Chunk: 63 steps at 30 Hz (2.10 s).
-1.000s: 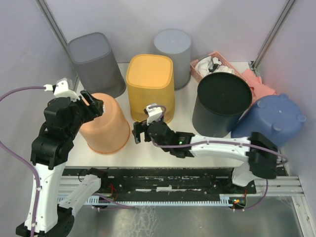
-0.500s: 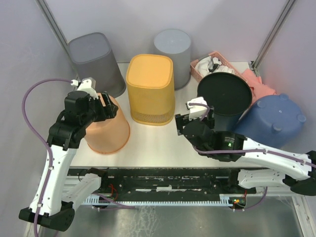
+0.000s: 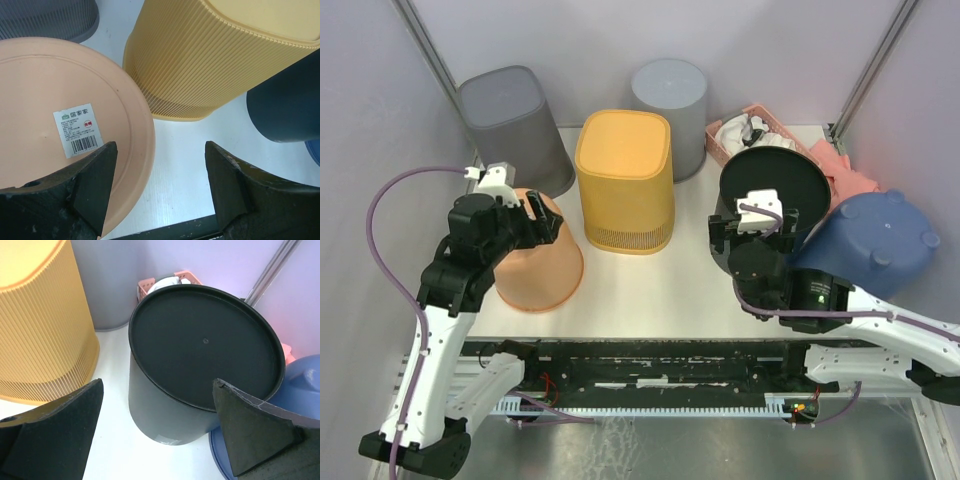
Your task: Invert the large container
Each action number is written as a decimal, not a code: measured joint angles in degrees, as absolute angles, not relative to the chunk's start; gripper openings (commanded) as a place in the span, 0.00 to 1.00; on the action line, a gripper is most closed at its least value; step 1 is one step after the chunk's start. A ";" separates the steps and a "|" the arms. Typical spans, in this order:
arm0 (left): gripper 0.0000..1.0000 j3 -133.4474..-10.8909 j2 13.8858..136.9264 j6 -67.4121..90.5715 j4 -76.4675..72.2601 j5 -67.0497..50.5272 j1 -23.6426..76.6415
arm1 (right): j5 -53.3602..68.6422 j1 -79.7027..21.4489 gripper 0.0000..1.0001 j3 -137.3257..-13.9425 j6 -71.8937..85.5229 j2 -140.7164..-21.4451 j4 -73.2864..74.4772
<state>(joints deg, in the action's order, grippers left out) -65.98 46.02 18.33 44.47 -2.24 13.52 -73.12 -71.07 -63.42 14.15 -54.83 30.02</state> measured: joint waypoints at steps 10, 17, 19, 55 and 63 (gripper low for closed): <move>0.78 -63.90 46.00 18.31 42.72 -3.60 13.52 | -72.79 -70.74 0.99 -63.42 15.38 -52.90 28.23; 0.81 -62.30 44.47 18.33 41.34 -3.09 13.52 | -71.68 -70.74 0.99 -63.42 17.78 -53.49 28.27; 0.81 -61.91 43.88 18.35 41.04 -2.76 13.52 | -71.53 -70.74 0.99 -63.42 18.04 -53.76 28.27; 0.83 -57.87 39.72 18.44 37.52 2.92 13.52 | -71.16 -70.74 0.99 -62.85 21.89 -52.27 28.62; 0.83 -57.67 39.53 18.50 37.41 2.92 13.52 | -71.16 -70.74 0.99 -62.85 22.52 -51.79 29.15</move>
<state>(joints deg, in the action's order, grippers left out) -57.67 39.53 18.50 37.41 2.92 13.52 -71.16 -70.74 -62.85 22.52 -51.79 29.15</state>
